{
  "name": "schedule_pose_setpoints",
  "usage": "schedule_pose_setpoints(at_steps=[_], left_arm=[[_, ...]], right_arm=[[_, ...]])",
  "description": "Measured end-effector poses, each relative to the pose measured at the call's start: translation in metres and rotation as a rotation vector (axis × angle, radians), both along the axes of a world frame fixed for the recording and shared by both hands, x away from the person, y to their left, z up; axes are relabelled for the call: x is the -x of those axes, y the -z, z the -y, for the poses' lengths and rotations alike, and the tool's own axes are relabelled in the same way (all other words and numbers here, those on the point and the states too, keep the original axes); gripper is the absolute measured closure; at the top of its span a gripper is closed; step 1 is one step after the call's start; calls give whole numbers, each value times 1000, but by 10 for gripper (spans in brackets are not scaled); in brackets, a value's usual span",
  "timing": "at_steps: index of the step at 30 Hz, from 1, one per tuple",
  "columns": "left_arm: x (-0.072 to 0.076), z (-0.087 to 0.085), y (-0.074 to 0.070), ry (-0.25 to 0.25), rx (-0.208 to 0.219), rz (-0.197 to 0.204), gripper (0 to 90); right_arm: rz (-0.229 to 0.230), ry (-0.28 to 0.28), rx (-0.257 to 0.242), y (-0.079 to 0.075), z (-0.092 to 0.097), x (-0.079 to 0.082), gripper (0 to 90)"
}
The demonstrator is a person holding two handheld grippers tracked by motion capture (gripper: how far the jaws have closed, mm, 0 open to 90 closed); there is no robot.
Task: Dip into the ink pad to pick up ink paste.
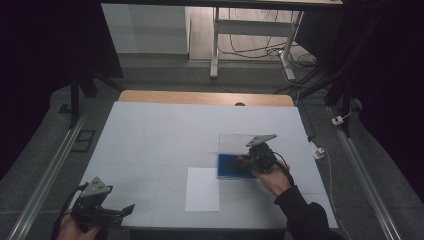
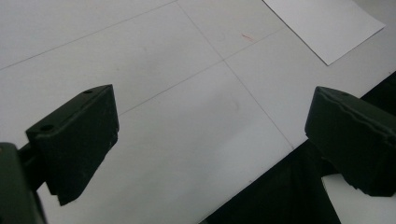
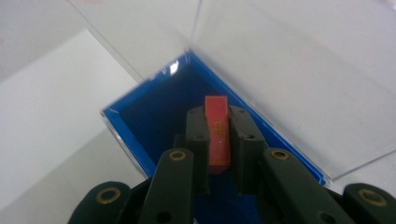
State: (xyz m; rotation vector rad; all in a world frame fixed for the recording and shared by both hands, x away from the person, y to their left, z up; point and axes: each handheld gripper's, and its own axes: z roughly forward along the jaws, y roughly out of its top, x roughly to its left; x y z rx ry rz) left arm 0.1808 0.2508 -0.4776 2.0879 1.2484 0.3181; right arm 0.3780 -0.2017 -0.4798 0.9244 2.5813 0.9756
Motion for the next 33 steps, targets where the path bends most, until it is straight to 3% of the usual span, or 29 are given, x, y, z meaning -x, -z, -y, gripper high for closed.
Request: schedule_pose_setpoints(at_steps=[5,25,33], left_arm=[[0,0,0,-1,1,-1,36],[0,0,0,0,-6,1,37],[0,1,0,-2,-9,-3,38]], right_arm=[[26,-24,-8,-7,-6,6,798],[-22,-47,21,5,-12,3,800],[10,-57,64,5,-19,9,803]])
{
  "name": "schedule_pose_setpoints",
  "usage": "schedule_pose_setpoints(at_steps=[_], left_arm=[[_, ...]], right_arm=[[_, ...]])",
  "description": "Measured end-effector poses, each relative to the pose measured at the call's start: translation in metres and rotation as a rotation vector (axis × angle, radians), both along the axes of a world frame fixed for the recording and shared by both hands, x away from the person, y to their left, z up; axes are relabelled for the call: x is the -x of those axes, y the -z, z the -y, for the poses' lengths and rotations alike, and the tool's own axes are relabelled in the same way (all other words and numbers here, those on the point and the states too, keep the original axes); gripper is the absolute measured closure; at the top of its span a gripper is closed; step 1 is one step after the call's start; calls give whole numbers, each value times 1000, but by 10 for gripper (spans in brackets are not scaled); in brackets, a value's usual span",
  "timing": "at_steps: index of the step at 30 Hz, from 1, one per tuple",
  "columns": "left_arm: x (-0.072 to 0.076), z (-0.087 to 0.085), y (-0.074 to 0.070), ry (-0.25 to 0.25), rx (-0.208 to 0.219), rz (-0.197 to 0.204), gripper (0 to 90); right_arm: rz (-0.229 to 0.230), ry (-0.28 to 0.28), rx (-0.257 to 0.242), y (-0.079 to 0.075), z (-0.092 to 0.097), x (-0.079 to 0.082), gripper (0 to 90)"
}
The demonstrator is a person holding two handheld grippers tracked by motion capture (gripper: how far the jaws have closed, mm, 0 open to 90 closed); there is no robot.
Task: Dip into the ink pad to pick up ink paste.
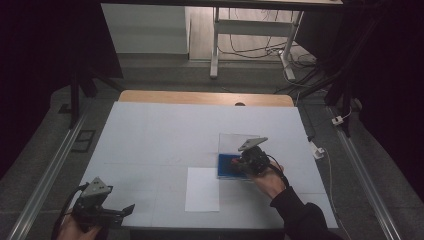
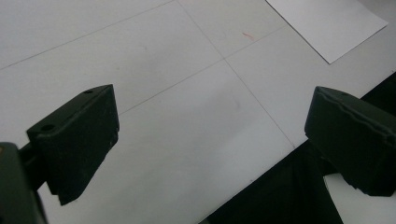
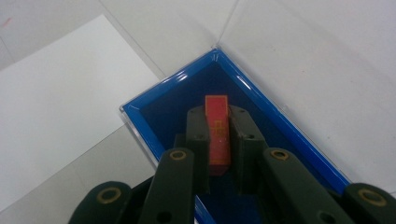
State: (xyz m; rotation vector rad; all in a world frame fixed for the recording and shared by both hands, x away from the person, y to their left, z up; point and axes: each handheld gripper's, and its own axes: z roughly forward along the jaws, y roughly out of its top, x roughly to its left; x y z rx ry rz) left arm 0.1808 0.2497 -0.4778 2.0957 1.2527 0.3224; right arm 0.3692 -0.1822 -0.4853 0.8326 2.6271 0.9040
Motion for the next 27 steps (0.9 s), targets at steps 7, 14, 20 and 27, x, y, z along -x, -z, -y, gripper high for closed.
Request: schedule_pose_setpoints(at_steps=[7,14,20,27], left_arm=[[0,0,0,0,-2,-1,38],[0,0,0,0,-1,0,38],[0,0,0,1,-1,1,38],[0,0,0,1,-2,0,38]], right_arm=[[34,-13,39,0,-5,4,803],[-31,15,-40,2,5,-5,804],[-72,25,-84,3,11,-10,804],[-21,14,-24,2,3,-3,804]])
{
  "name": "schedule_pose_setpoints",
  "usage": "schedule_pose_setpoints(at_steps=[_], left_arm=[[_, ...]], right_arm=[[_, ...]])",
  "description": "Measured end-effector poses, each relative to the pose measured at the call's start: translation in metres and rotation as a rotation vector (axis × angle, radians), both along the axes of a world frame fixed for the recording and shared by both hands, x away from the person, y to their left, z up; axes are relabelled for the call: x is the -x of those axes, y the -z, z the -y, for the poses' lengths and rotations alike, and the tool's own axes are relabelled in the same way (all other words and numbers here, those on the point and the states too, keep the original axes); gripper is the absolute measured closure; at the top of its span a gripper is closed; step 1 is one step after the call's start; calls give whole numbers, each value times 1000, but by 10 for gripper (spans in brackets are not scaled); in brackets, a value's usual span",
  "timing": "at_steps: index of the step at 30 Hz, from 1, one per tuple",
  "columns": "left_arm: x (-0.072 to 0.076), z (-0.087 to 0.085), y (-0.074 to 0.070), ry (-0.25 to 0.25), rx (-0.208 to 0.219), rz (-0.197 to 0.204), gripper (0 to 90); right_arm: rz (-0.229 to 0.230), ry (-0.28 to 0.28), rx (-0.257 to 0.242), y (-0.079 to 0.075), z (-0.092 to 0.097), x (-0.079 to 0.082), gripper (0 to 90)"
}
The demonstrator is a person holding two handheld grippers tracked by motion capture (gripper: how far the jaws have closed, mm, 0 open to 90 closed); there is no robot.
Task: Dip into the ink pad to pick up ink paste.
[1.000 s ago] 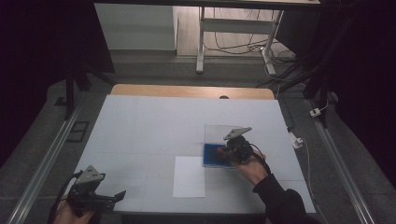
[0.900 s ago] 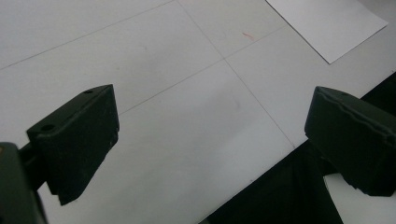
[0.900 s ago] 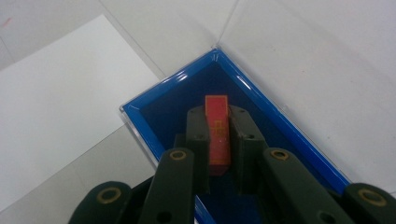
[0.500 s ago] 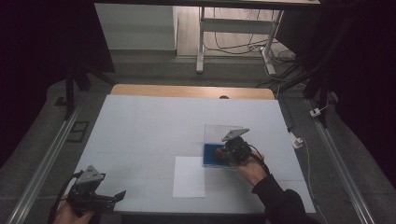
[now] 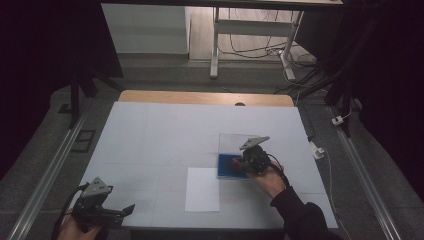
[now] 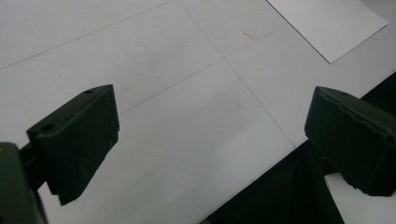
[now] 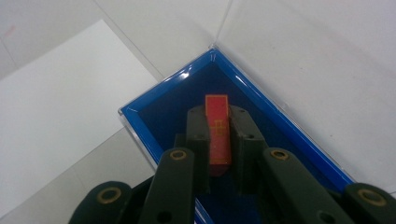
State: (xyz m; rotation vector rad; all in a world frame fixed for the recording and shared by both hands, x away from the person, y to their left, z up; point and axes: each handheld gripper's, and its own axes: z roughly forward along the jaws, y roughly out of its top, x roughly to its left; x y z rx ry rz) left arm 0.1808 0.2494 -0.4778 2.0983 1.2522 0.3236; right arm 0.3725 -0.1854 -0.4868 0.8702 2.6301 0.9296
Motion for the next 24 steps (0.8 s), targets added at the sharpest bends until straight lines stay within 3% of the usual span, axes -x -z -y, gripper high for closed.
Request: schedule_pose_setpoints(at_steps=[6,13,24], left_arm=[[0,0,0,0,-1,0,38],[0,0,0,1,-1,1,39],[0,-1,0,3,2,3,39]], right_arm=[[55,-19,55,0,-8,6,804],[-50,13,-66,2,8,-6,804],[-10,-5,-32,0,6,-1,798]])
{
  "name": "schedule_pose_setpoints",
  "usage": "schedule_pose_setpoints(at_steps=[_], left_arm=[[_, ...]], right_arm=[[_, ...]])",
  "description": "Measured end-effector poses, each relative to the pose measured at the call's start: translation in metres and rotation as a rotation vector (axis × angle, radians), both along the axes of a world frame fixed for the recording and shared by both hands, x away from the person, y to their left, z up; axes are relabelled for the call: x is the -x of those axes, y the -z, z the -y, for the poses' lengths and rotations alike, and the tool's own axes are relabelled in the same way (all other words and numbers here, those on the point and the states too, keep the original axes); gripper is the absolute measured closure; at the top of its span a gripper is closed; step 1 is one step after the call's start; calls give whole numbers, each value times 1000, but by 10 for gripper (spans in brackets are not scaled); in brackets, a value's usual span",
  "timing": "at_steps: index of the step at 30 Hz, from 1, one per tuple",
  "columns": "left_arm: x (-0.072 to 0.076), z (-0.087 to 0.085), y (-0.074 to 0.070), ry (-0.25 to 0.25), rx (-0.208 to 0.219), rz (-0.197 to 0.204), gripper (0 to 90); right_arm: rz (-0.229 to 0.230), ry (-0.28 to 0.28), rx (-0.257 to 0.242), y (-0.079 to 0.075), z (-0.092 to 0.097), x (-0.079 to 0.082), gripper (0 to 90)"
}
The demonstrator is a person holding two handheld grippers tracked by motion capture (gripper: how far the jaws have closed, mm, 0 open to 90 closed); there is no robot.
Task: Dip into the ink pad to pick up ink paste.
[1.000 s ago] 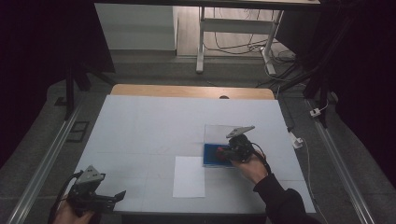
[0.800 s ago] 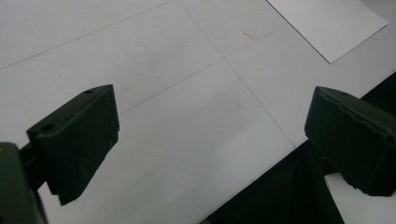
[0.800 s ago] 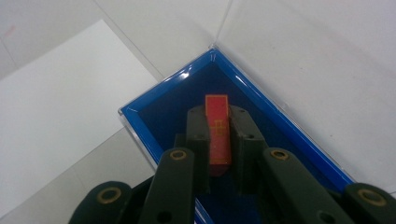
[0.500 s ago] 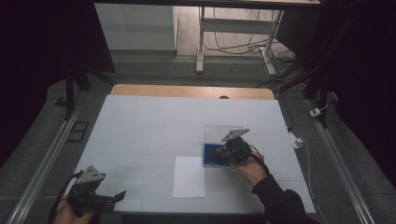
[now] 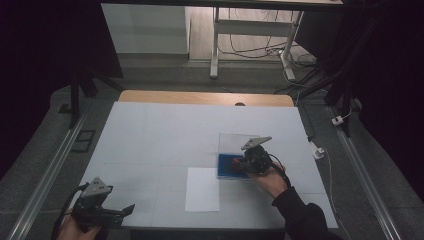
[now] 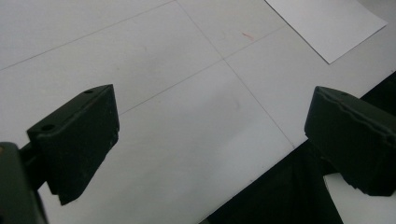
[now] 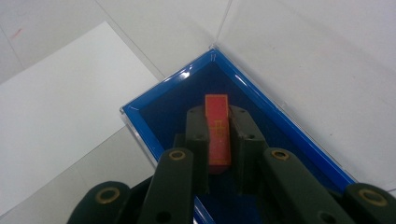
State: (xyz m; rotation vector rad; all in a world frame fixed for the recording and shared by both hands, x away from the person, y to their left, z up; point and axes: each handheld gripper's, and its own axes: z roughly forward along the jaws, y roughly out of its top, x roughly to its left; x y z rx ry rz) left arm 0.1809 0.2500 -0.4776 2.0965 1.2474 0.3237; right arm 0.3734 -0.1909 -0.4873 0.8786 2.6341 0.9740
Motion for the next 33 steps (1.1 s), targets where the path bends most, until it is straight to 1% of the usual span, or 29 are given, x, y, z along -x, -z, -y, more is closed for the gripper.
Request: schedule_pose_setpoints(at_steps=[2,6,12,16,21,25,28,33], left_arm=[[0,0,0,-1,2,-1,39],[0,0,0,0,1,0,39],[0,0,0,0,2,0,39],[0,0,0,1,2,2,39],[0,0,0,1,2,2,39],[0,0,0,1,3,2,39],[0,0,0,2,2,2,39],[0,0,0,2,2,2,39]], right_arm=[[4,1,8,-1,0,0,797],[4,3,5,-2,0,1,797],[25,9,-29,-7,3,3,796],[26,8,-42,-10,5,5,796],[31,-17,-33,-12,6,8,795],[37,-26,-49,-16,6,11,796],[32,-32,-68,-19,5,15,796],[29,-45,-84,-23,3,21,796]])
